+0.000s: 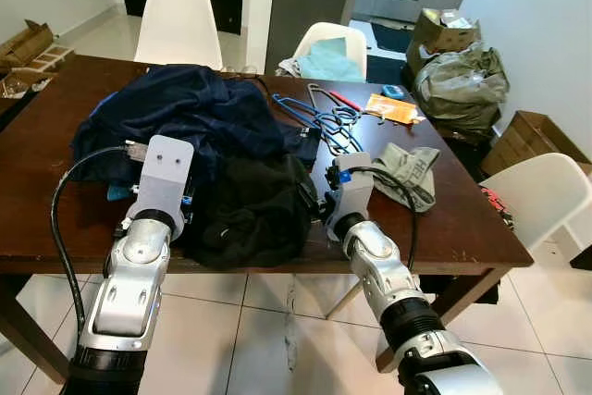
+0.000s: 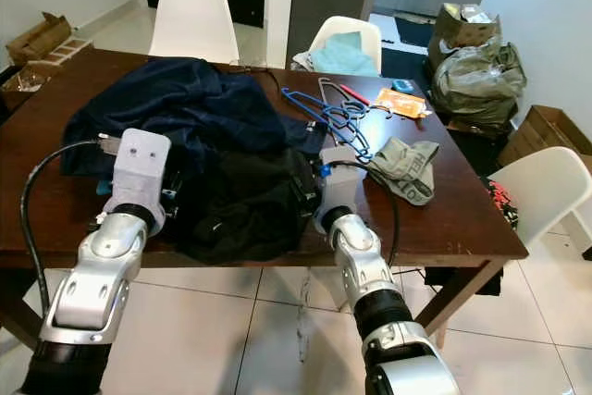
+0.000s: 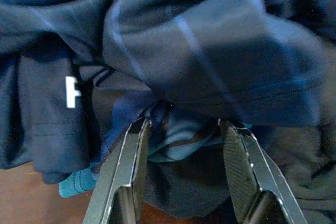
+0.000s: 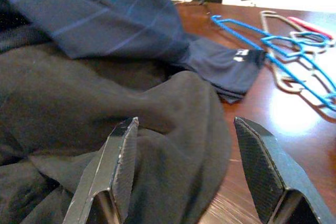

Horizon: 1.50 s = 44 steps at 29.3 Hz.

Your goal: Hang hanger

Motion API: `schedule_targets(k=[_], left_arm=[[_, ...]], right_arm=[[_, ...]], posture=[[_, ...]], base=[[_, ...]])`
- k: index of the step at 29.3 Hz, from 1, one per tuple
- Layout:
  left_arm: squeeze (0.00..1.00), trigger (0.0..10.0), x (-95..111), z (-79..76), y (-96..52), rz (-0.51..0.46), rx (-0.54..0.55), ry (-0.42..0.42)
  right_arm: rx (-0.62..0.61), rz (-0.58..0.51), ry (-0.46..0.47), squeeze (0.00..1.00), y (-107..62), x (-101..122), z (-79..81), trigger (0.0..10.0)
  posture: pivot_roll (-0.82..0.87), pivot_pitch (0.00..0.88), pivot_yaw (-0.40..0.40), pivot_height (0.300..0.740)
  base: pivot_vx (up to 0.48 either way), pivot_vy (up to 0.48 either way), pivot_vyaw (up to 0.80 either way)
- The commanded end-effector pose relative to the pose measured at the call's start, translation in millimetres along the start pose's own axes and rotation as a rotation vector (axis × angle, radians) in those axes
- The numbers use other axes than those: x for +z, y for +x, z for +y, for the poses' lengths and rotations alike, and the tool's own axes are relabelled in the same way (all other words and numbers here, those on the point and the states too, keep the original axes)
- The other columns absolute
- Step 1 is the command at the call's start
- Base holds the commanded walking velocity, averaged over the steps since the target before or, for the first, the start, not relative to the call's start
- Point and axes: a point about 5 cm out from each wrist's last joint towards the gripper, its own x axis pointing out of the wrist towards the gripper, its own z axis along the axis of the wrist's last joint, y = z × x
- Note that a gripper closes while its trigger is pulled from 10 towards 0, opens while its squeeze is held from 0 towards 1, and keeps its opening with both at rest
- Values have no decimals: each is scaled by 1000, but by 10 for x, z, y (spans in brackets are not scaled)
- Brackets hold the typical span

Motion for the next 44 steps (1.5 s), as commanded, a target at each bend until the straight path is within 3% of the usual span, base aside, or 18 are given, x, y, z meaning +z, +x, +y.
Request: schedule_targets(k=[1,5,8,12,13,14,15,21,27,28,35,38,43,44], left_arm=[[0,10000,90,3,10,-32,7,-15],[0,10000,206,103,26,-66,71,-5],[0,10000,462,387,57,-125,232,79],[0,10000,639,528,64,-198,292,121],[404,10000,741,566,63,-245,298,146],[404,10000,741,566,63,-245,298,146],[1000,10000,831,591,60,-282,293,162],[1000,10000,877,660,67,-283,307,172],[1000,10000,701,894,195,-188,253,125],[1000,10000,628,1007,265,-139,226,95],[1000,10000,552,1072,316,-95,216,86],[1000,10000,466,1102,412,-82,156,148],[1000,10000,474,1065,471,-109,99,175],[75,10000,543,988,530,-172,32,181]], right_arm=[[-28,-4,26,0,-9,-4,-68,10000],[-17,-19,39,0,-3,26,-69,10000],[2,-18,41,0,0,17,-36,10000],[9,-13,43,0,1,3,-14,10000],[14,-10,42,0,3,-4,-2,10000],[14,-10,42,0,3,-4,-2,10000],[18,-6,42,0,5,-11,11,10000],[24,-3,42,0,8,-16,26,10000],[34,-2,43,0,16,-10,35,10000],[35,-7,43,0,24,9,31,10000],[33,-12,44,0,24,19,21,10000],[36,-14,44,0,20,18,25,10000],[38,-16,44,0,21,22,27,10000],[39,-20,45,0,20,31,24,10000]], posture=[[87,0,-133,740],[88,0,-136,740],[98,0,-144,740],[100,0,-149,740],[101,0,-151,740],[101,0,-151,740],[101,0,-153,740],[102,0,-153,740],[104,0,-160,740],[99,0,-155,740],[97,0,-158,740],[96,0,-162,740],[89,0,-159,740],[84,0,-159,740]], base=[[0,0,0],[0,0,0],[0,0,0],[0,0,0],[0,0,0],[0,0,0],[0,0,0],[0,0,0],[0,0,0],[0,0,0],[0,0,0],[0,0,0],[0,0,0],[0,0,0]])
